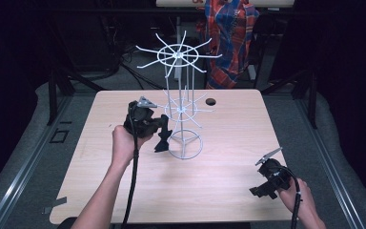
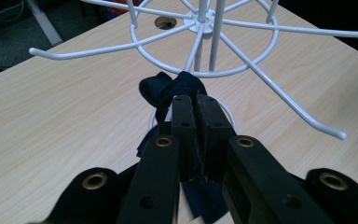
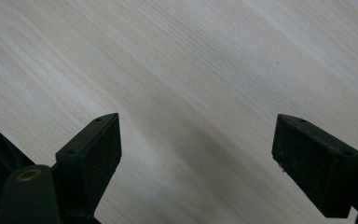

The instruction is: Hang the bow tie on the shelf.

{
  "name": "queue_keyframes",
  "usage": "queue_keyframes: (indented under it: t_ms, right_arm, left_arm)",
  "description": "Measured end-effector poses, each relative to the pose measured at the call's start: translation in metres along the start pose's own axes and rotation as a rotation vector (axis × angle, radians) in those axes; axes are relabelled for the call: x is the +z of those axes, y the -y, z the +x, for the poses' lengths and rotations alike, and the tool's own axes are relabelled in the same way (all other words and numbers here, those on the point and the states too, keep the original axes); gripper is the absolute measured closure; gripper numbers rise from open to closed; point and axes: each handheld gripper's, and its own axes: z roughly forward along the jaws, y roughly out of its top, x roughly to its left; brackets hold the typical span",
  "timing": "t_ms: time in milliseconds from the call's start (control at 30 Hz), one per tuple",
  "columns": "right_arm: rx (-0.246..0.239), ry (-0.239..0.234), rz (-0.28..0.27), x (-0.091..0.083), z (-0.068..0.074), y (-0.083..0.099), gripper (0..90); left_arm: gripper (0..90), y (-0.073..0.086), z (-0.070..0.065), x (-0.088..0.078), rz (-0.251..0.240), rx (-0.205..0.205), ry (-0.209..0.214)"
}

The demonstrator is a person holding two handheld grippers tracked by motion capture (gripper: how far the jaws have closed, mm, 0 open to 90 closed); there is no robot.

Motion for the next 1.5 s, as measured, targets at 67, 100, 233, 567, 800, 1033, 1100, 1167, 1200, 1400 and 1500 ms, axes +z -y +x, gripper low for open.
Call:
queue_keyframes:
  t_ms: [67,100,233,567,800,1033,1100,1167,1200,1400,1500]
  right_arm:
    - [0.0,0.0,-0.001,0.0,0.0,0.0,15.6]
    - [0.008,-0.002,-0.011,0.001,0.001,0.0,15.6]
    - [0.009,-0.003,-0.012,0.0,0.001,0.0,15.6]
    - [0.012,-0.007,-0.014,0.0,0.001,0.0,15.6]
    - [0.012,-0.009,-0.013,0.001,0.001,0.0,15.6]
    - [-0.001,-0.002,0.0,0.0,0.0,0.0,15.6]
    - [-0.001,-0.003,0.0,0.0,0.0,0.0,15.6]
    - [0.0,-0.002,0.0,0.0,0.0,0.0,15.6]
    - [0.0,-0.002,0.001,0.0,0.0,0.0,15.6]
    - [-0.003,-0.002,0.006,0.0,0.0,-0.001,15.6]
    - [-0.002,0.0,0.002,-0.001,0.001,-0.001,15.6]
  left_arm:
    - [84.0,0.0,0.0,0.0,-0.001,0.0,-0.001]
    - [82.9,0.0,0.0,-0.001,-0.004,-0.001,0.0]
    - [79.1,0.001,0.001,-0.003,-0.012,-0.004,0.007]
    - [69.3,0.002,0.006,-0.016,-0.029,0.004,0.021]
    - [58.5,0.007,0.01,-0.028,-0.041,-0.019,0.007]
    - [42.6,0.014,0.015,-0.042,-0.051,-0.031,-0.033]
    - [39.6,0.017,0.017,-0.046,-0.049,-0.036,-0.035]
    - [36.8,0.021,0.02,-0.051,-0.049,-0.042,-0.041]
    - [35.6,0.023,0.021,-0.053,-0.049,-0.042,-0.044]
    - [30.2,0.038,0.028,-0.063,-0.039,-0.053,-0.059]
    - [28.1,0.047,0.031,-0.067,-0.033,-0.065,-0.063]
